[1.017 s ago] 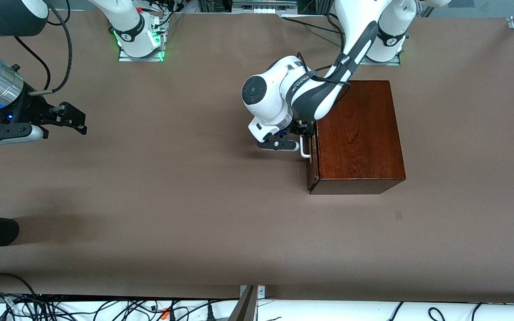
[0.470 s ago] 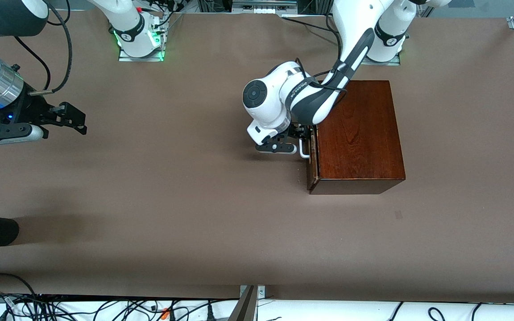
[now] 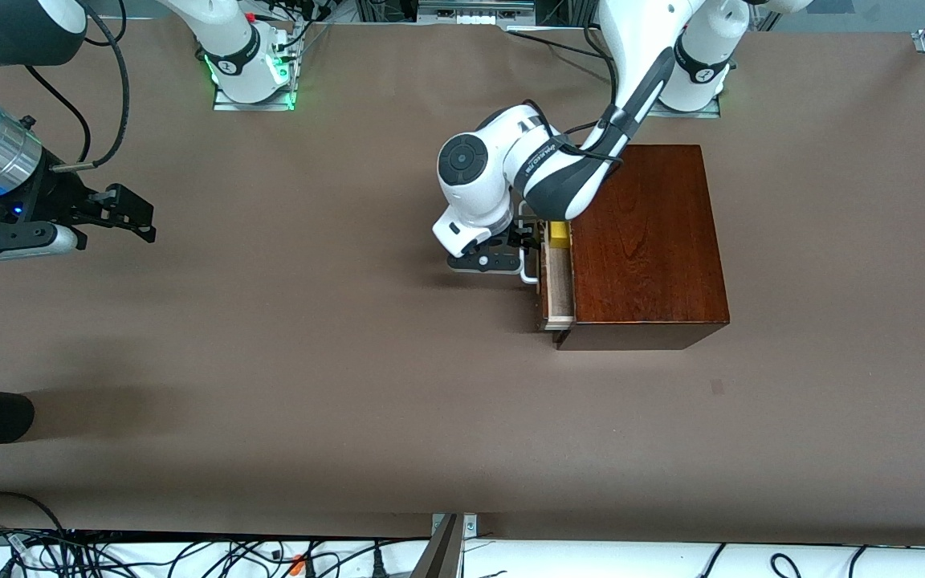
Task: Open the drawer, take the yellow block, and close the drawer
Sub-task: 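Pull the drawer open by its handle with the left gripper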
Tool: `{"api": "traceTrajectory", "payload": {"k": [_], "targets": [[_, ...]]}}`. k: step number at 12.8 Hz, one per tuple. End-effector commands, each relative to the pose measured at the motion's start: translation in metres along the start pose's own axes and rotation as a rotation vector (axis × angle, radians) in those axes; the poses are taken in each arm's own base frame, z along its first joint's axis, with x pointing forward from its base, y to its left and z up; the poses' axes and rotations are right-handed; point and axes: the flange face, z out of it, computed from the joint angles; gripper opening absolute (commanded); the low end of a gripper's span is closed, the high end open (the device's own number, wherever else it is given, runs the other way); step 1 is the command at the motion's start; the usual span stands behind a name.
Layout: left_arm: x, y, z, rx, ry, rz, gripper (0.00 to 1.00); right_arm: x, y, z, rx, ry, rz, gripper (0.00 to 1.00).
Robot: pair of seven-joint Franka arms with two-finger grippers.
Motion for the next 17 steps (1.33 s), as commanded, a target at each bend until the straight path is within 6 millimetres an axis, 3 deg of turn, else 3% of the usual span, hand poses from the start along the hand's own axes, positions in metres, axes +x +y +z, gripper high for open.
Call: {"api": "traceTrajectory", "payload": {"k": [1,6,9,13,17], "targets": [[-0.015,0.051,0.011,-0.198,-0.001,-0.07,1.0,-0.002,0.003,-0.002,0.018,0.001,0.005,1.0],[-0.022,0.063,0.008,-0.205,0.023,-0.036,1.0,0.0,0.021,0.003,0.017,-0.003,0.037,1.0],[-0.026,0.071,-0.024,-0.174,0.012,-0.015,1.0,0.001,0.019,0.002,0.017,0.006,0.039,1.0],[-0.028,0.067,-0.047,-0.123,-0.023,-0.007,1.0,0.006,0.016,0.01,0.015,-0.001,0.025,1.0],[-0.026,0.054,-0.042,-0.007,-0.006,0.095,1.0,0.006,0.012,0.013,0.011,-0.009,0.019,1.0]]}}
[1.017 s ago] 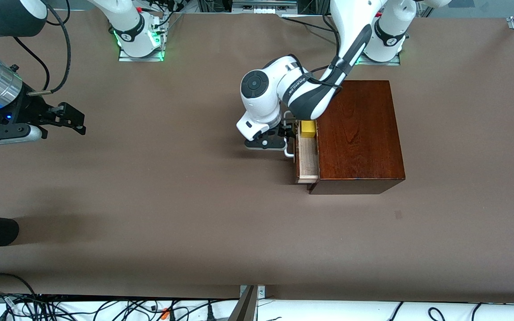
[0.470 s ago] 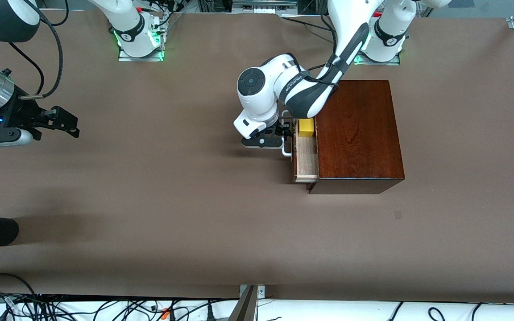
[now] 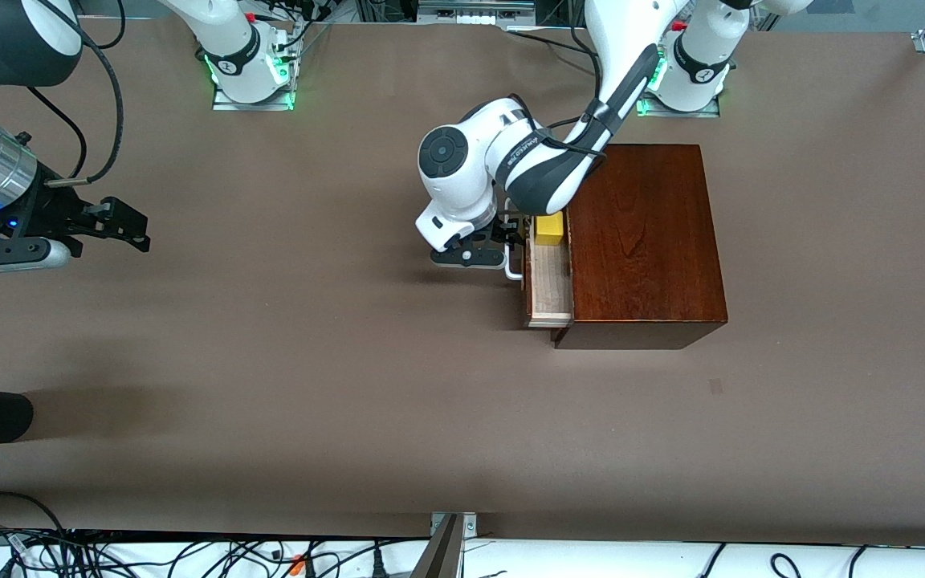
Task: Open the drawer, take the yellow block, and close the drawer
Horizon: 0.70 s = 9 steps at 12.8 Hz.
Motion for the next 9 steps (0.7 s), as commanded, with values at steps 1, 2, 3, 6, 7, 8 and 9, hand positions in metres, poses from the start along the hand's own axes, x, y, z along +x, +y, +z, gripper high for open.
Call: {"api": "traceTrajectory", "payload": {"k": [1,2,3,6,7,8,9], "targets": [[-0.017,0.027,-0.029,-0.009,0.004,0.058,1.0,-0.001,-0.004,-0.002,0.019,0.005,-0.005,1.0],[-0.017,0.026,-0.028,-0.002,-0.004,0.066,1.0,-0.001,-0.005,-0.002,0.019,0.005,-0.007,1.0],[-0.015,0.024,-0.028,0.006,0.002,0.088,1.0,-0.001,-0.007,-0.002,0.021,0.005,-0.011,1.0],[-0.009,-0.001,-0.082,-0.007,0.028,0.071,1.0,-0.001,-0.018,-0.003,0.022,0.01,-0.02,1.0],[-0.005,-0.016,-0.112,-0.024,0.034,0.046,1.0,0.0,-0.018,-0.001,0.024,0.009,-0.027,1.0],[-0.006,-0.03,-0.133,-0.043,0.007,0.022,1.0,0.0,-0.019,0.0,0.023,0.007,-0.027,1.0],[-0.002,-0.047,-0.155,-0.064,0.003,-0.006,1.0,0.001,-0.022,0.004,0.025,0.001,-0.032,1.0]]}}
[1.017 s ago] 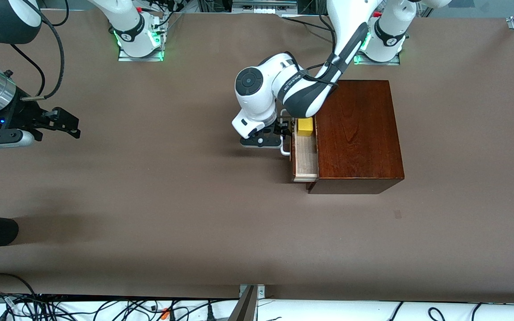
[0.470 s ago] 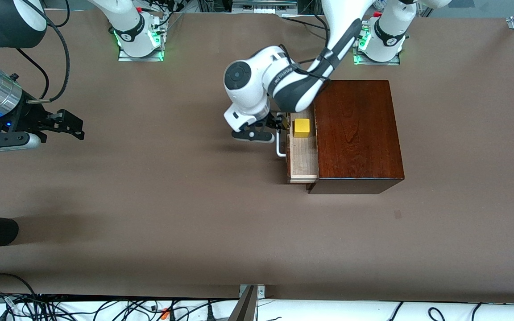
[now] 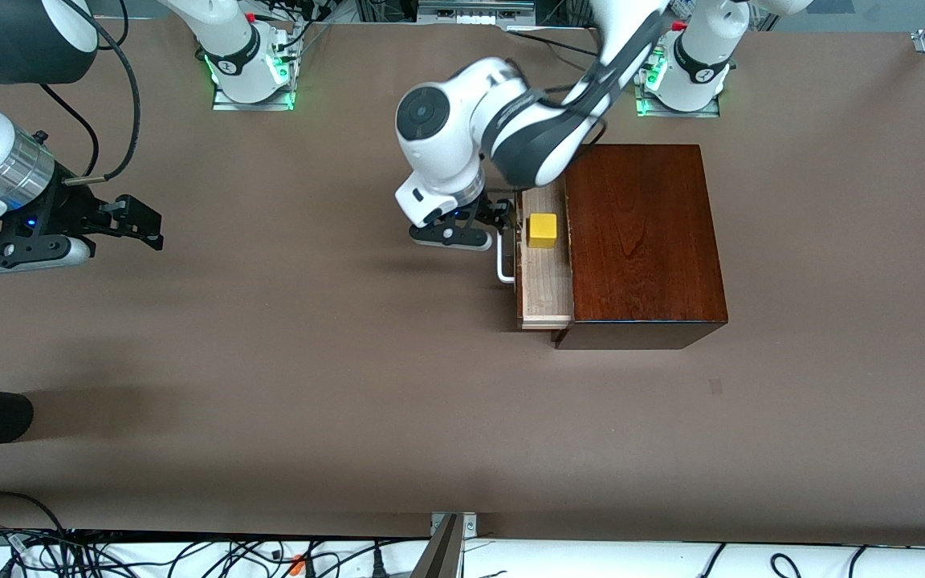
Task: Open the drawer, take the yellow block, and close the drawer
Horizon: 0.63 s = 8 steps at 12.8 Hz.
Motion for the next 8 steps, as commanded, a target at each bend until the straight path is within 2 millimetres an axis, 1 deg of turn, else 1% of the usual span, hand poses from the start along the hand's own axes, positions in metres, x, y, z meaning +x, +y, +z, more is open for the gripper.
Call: {"api": "traceTrajectory", "payload": {"k": [1,3,4,5,6,7,8], "targets": [[0.009,-0.058,-0.066,-0.039,-0.013,-0.055,1.0,0.002,-0.008,0.008,0.022,-0.009,-0.006,1.0],[0.032,-0.127,-0.092,-0.053,-0.013,-0.129,1.0,0.004,-0.026,0.018,0.019,-0.031,-0.041,1.0],[0.037,-0.152,-0.099,-0.058,-0.025,-0.108,1.0,0.002,-0.043,0.021,0.018,-0.038,-0.069,1.0],[0.044,-0.178,-0.1,-0.053,-0.046,-0.081,1.0,0.001,-0.06,0.021,0.016,-0.039,-0.099,1.0],[0.048,-0.206,-0.107,-0.055,-0.051,-0.055,1.0,0.002,-0.076,0.034,0.013,-0.061,-0.127,1.0],[0.052,-0.231,-0.115,-0.065,-0.05,-0.034,1.0,0.003,-0.102,0.057,0.01,-0.104,-0.17,1.0],[0.055,-0.254,-0.117,-0.065,-0.057,-0.012,1.0,-0.004,-0.131,0.063,0.007,-0.128,-0.241,1.0]]}}
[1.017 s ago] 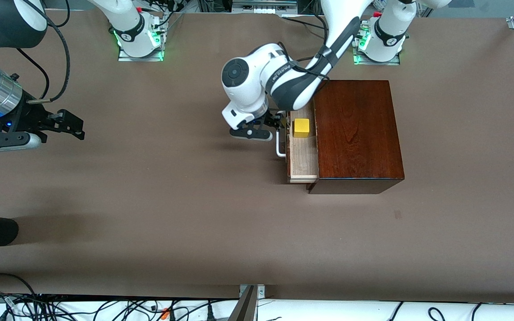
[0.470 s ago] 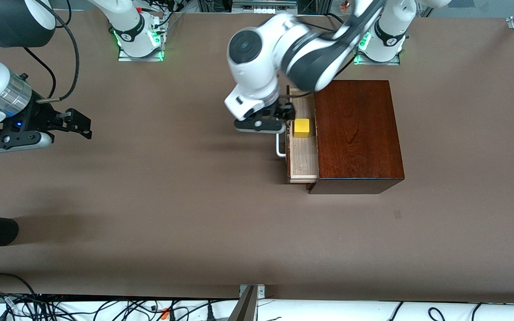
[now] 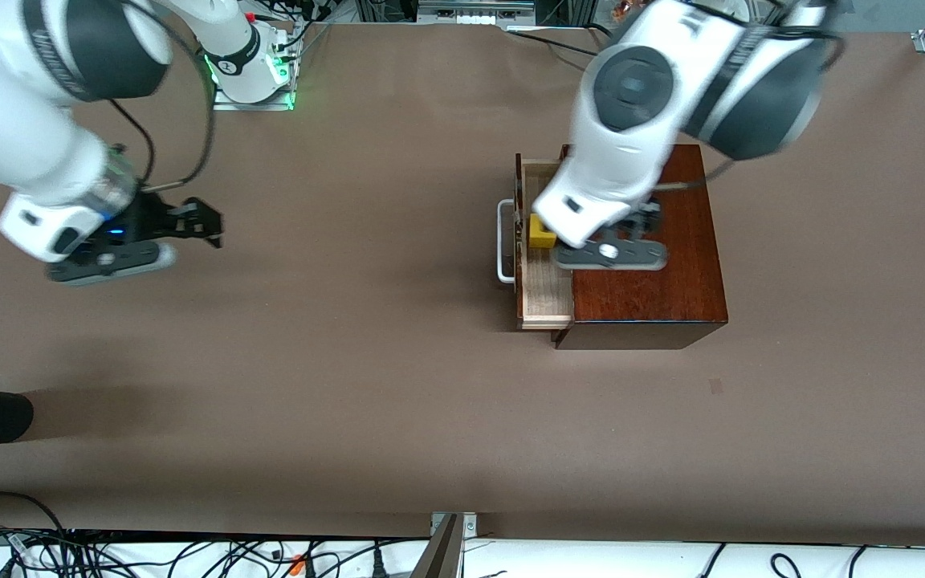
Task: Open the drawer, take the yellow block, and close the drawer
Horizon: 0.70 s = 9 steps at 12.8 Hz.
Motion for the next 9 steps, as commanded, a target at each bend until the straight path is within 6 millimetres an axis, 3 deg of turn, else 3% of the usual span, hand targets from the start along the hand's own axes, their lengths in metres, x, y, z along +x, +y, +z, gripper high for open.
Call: {"api": "traceTrajectory", "payload": {"k": [1,4,6,9], "targets": [[0.005,-0.053,-0.014,-0.025,-0.03,0.081,1.0,-0.002,-0.08,0.02,-0.001,-0.05,-0.174,1.0],[0.003,-0.094,-0.031,-0.034,-0.006,0.105,1.0,-0.018,-0.192,0.032,-0.014,-0.028,-0.363,1.0],[-0.004,-0.136,-0.05,-0.047,0.028,0.064,1.0,-0.034,-0.284,0.054,-0.023,0.044,-0.512,1.0],[-0.024,-0.214,-0.071,-0.137,0.082,-0.049,1.0,-0.028,-0.381,0.093,-0.099,0.118,-0.783,1.0]]}}
